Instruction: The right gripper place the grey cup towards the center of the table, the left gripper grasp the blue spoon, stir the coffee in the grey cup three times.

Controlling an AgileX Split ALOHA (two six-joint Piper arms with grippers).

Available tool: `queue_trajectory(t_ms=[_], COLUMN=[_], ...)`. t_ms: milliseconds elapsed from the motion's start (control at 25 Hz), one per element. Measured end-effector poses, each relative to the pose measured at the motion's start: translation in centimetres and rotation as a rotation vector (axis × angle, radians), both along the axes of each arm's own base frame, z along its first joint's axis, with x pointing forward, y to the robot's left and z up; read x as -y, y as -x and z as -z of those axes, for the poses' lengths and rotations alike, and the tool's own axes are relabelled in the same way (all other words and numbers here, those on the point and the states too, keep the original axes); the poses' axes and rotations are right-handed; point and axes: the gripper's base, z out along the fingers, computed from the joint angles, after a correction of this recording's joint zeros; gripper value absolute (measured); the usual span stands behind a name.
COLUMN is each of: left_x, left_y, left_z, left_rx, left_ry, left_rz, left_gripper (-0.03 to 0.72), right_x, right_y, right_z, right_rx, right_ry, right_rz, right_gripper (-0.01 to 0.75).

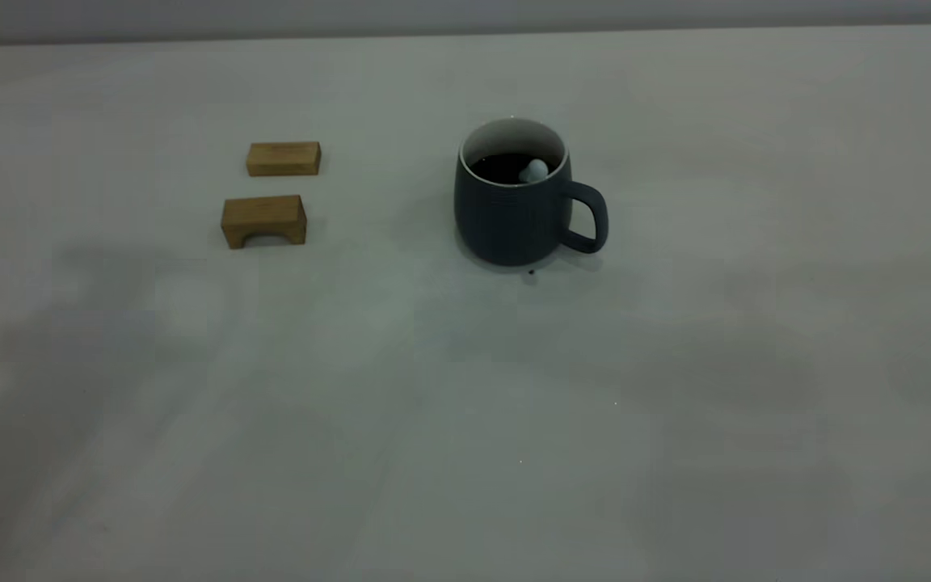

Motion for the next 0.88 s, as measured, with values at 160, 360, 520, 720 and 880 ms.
queue_trajectory(t_ms=[160,360,520,720,880], left_x=[-2.3,-6.0,-7.3,-7.6,-7.6], left_y=[6.1,13.3,18.8,23.7,25.9], left_z=[2.3,3.9,4.5,5.4,6.5], left_rx=[-0.068,-0.036,0.109,0.308,0.409], left_ry=[-0.017,0.044,0.091,0.138,0.153], left_rz=[0.011,-0.119,-0.193,-0.221,-0.234], left_gripper=[0.505,0.505,0.505,0.505,0.505], right_x=[0.0,0.0,0.0,0.0,0.0], right_y=[0.0,0.0,0.0,0.0,0.0], right_z=[0.0,0.0,0.0,0.0,0.0], right_rx=[0.0,0.0,0.0,0.0,0.0], right_ry=[0.0,0.0,0.0,0.0,0.0], right_rz=[0.0,0.0,0.0,0.0,0.0], right_gripper=[0.587,0.587,0.587,0.587,0.587])
